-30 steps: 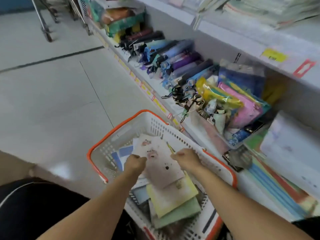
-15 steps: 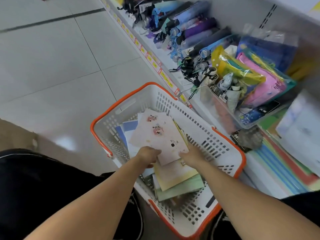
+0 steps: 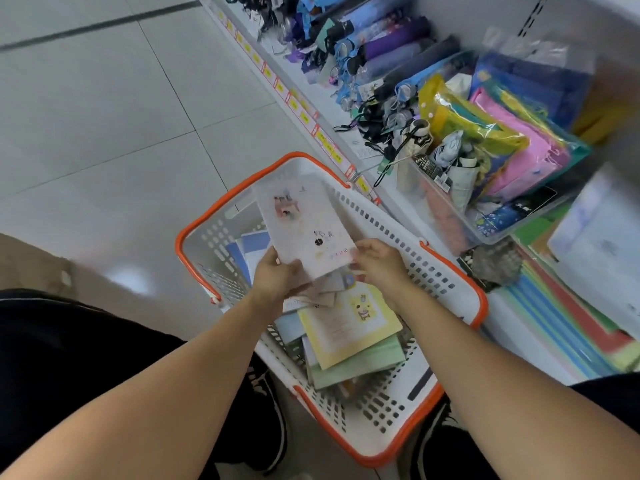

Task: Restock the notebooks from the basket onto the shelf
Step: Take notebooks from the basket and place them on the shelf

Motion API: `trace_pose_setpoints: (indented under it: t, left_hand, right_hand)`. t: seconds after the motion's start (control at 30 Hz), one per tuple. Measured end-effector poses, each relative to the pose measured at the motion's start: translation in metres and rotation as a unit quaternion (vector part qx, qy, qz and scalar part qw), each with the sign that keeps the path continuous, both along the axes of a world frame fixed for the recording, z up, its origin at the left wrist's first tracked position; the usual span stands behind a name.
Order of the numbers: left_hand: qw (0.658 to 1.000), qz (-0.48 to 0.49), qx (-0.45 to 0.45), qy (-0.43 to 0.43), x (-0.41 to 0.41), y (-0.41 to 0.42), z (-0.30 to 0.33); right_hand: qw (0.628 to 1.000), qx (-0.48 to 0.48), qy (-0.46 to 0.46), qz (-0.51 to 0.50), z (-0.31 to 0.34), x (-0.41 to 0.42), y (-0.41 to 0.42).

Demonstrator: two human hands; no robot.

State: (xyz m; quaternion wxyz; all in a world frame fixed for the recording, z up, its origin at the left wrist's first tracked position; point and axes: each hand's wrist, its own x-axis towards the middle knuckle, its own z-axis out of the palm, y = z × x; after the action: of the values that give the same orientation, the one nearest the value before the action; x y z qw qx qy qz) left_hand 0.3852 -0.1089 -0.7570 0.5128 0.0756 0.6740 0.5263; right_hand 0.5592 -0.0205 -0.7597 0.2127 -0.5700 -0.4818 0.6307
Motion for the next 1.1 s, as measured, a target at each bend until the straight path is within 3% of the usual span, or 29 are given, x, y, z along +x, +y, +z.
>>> trace_pose_setpoints:
  t: [0.07,0.17,0.23,0.33,0.5,0.6,0.77,0.87,1.03,1.1]
  left_hand:
    - [0.997,0.058,0.008,0.060,-0.015,0.006,0.013]
    - [0.985,0.076,0.019,0.155,-0.047,0.011,0.033]
    - [0.980,0.076,0.023,0.185,-0.061,0.011,0.042]
    - [0.975,0.114,0.001,0.191,-0.066,0.007,0.044]
    - [0.981,0.149,0.014,0.120,-0.062,-0.001,0.034]
    - [0.985,0.134,0.010,0.111,-0.061,0.000,0.031]
    - [0.989,0.119,0.016,0.087,-0.055,0.002,0.028]
    - [0.991,0.120,0.014,0.062,-0.050,0.001,0.029]
    - [0.985,0.087,0.029,-0.146,-0.048,-0.006,0.047]
    - [0.986,0.047,0.036,-0.153,-0.042,0.002,0.064]
  right_hand:
    - [0.998,-0.023,-0.034,-0.049,-0.003,-0.007,0.005]
    - [0.983,-0.031,-0.181,0.029,-0.020,-0.023,0.006]
    - [0.971,-0.058,-0.223,0.064,-0.030,-0.036,-0.001]
    - [0.968,-0.071,-0.236,0.049,-0.040,-0.051,-0.011]
    - [0.953,-0.066,-0.292,0.052,-0.043,-0.068,-0.014]
    - [0.959,-0.071,-0.270,0.054,-0.049,-0.061,-0.010]
    - [0.976,-0.146,-0.155,0.031,-0.049,-0.015,-0.011]
    - [0.975,-0.146,-0.152,0.072,-0.029,0.020,-0.015]
    - [0.985,-0.062,-0.058,0.152,0.050,0.038,0.005]
    - [0.991,-0.028,0.014,0.131,0.091,0.036,0.016]
